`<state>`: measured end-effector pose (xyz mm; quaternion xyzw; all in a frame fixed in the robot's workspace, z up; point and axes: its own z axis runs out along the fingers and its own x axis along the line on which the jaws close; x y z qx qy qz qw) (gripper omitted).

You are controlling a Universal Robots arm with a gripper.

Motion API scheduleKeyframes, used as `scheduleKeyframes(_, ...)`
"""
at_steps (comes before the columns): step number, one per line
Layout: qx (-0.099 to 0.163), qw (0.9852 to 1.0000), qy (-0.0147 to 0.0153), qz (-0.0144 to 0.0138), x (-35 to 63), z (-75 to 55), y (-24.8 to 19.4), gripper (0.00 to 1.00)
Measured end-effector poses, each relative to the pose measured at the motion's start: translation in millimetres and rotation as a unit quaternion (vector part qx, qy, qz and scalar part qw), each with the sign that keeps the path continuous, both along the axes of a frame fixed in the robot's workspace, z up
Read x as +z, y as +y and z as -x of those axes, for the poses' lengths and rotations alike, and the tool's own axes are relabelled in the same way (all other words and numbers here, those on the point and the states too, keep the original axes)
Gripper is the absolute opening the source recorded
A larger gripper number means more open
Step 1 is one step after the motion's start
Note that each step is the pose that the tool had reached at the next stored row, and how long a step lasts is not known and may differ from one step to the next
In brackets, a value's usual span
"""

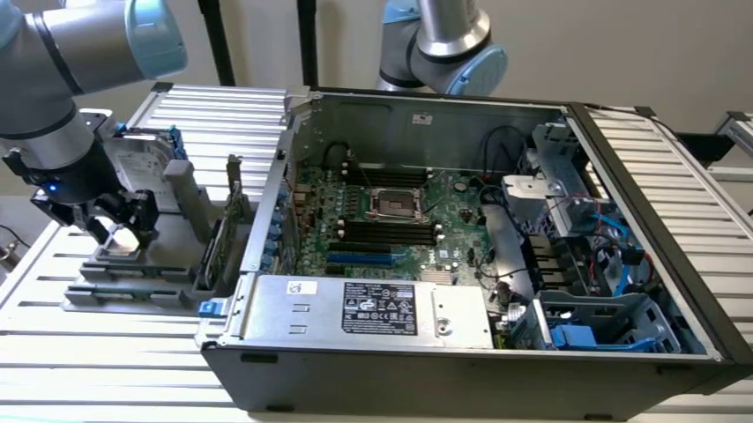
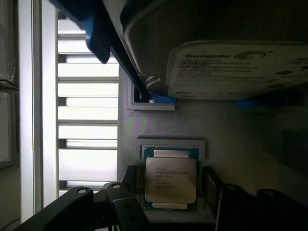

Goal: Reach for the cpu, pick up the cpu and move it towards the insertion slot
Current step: 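Pick up the cpu and move it towards the insertion slot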

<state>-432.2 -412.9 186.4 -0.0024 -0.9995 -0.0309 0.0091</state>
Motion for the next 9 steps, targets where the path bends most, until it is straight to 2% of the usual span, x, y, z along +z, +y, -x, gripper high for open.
scheduleKeyframes(5,0.0,1.0,0.0001,0.0001,0.0,-0.2,0.0,0.63)
scheduleKeyframes(6,0.0,1.0,0.0001,0.0001,0.0,-0.2,0.0,0.56)
scheduleKeyframes(9,0.0,1.0,0.0002,0.0001,0.0,-0.3,0.0,0.56)
